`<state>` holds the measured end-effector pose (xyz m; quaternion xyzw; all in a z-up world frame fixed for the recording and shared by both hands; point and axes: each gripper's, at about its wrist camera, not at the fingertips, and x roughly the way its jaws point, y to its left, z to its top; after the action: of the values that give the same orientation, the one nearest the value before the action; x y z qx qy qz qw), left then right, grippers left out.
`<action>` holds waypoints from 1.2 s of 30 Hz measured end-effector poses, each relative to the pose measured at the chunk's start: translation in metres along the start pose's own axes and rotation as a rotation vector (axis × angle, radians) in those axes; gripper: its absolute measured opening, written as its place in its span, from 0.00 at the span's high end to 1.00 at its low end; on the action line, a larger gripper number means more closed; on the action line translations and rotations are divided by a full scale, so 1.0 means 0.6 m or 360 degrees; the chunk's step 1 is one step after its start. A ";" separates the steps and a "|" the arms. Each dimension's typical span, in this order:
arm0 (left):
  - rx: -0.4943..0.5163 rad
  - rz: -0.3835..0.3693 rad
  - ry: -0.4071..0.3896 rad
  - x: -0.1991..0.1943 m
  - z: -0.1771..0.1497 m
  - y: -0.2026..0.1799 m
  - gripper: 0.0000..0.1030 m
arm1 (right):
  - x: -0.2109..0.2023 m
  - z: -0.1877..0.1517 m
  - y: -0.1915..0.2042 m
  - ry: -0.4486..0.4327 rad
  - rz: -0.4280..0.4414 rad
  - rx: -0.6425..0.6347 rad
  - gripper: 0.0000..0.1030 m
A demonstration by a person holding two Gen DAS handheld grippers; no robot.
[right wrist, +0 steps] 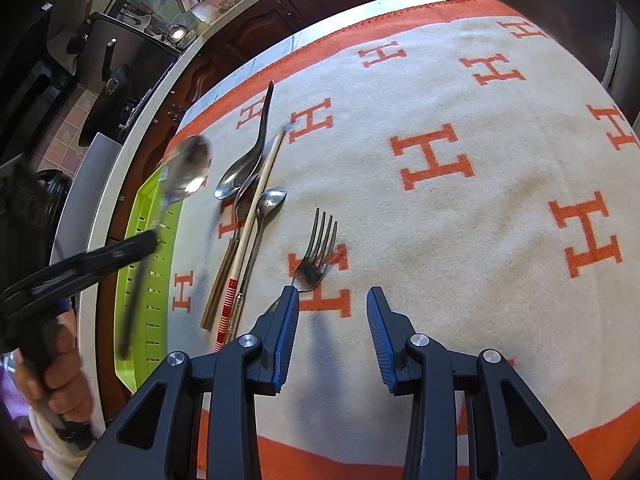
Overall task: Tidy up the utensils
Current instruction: 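Carry the metal spoon into the green tray and open the left tool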
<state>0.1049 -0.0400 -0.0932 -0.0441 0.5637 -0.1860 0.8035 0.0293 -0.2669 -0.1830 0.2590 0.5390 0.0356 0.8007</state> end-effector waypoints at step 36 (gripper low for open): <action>-0.0267 0.0311 -0.0129 -0.048 -0.075 0.208 0.53 | 0.028 0.014 0.034 0.0004 -0.0141 -0.0053 0.64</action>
<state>0.0861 0.0917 -0.1188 -0.0635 0.5460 -0.0570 0.8334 0.0482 -0.2464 -0.1856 0.2215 0.5503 0.0094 0.8050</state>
